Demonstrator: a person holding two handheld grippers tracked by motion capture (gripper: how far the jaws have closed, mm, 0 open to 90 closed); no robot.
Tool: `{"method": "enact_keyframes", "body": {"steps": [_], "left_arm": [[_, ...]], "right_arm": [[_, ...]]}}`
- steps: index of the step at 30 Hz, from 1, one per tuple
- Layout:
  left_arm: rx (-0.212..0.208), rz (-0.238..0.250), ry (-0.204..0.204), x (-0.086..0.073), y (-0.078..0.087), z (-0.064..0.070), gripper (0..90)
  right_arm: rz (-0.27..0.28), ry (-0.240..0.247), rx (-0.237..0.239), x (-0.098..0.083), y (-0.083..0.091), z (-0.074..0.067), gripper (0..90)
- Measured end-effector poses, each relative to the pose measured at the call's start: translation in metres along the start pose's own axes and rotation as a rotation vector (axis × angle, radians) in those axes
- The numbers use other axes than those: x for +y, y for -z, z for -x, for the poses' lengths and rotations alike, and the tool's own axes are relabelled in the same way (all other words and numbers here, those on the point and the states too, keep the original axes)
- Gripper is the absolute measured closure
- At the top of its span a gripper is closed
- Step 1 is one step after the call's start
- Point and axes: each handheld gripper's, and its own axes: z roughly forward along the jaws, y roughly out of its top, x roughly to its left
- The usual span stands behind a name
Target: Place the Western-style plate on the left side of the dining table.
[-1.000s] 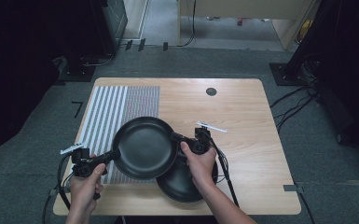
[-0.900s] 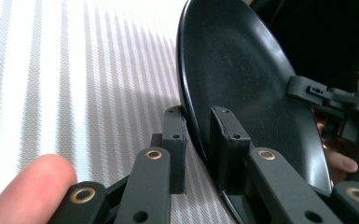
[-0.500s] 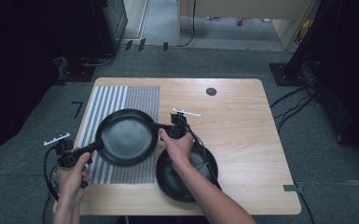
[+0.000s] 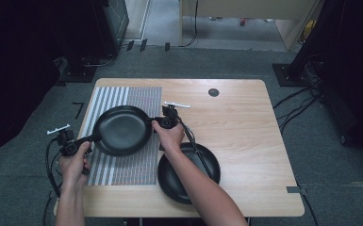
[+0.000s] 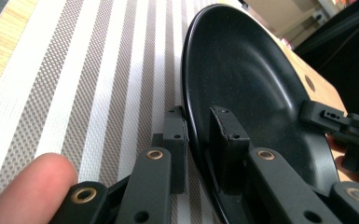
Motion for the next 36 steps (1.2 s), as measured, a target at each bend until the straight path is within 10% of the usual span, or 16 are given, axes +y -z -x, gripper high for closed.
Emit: {"method": "enact_keyframes", "body": {"steps": [21, 36], "left_arm": [[0.065, 0.009, 0.077, 0.012, -0.036, -0.016, 79.1], [0.081, 0.003, 0.084, 0.009, -0.041, -0.021, 76.9]], "right_arm": [[-0.020, -0.009, -0.105, 0.019, -0.039, 0.009, 81.3], [-0.022, 0.098, -0.153, 0.020, -0.043, 0.002, 80.9]]}}
